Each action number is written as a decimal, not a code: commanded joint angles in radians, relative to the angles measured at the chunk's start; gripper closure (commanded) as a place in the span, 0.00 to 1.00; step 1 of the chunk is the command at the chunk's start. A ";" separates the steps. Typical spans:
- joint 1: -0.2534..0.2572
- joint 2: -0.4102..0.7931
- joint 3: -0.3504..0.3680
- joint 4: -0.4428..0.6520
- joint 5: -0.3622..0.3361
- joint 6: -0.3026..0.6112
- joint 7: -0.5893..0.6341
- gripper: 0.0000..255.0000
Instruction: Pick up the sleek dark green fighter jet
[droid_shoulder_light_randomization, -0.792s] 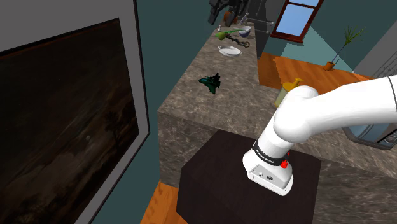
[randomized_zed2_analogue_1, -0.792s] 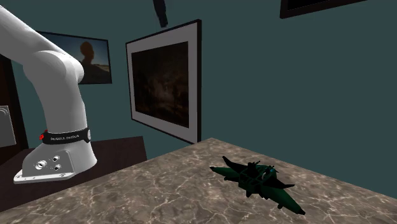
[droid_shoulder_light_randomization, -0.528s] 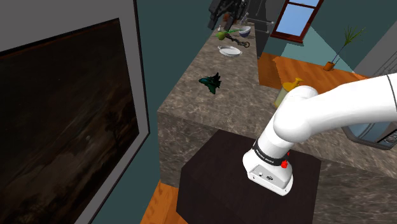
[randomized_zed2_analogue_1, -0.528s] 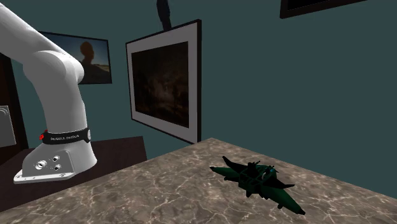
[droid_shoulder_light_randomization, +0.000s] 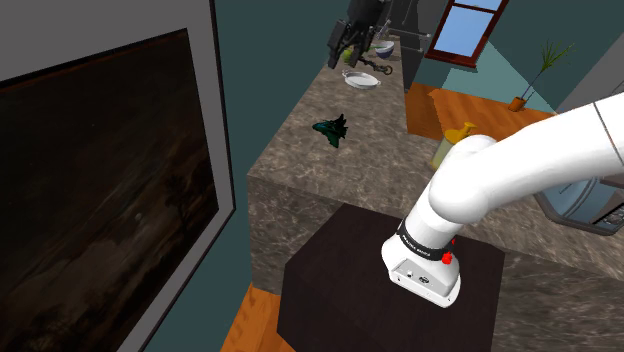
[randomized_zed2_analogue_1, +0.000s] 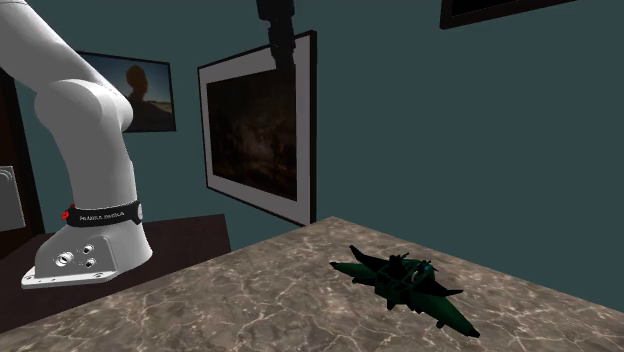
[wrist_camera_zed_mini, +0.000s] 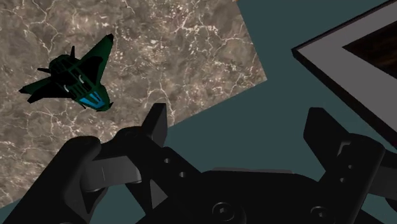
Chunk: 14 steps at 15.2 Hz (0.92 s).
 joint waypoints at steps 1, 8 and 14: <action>-0.004 0.050 -0.033 -0.006 -0.014 0.039 -0.045 0.00; -0.010 0.254 -0.144 0.027 -0.037 0.152 -0.197 0.00; -0.012 0.464 -0.229 0.100 -0.011 0.237 -0.339 0.00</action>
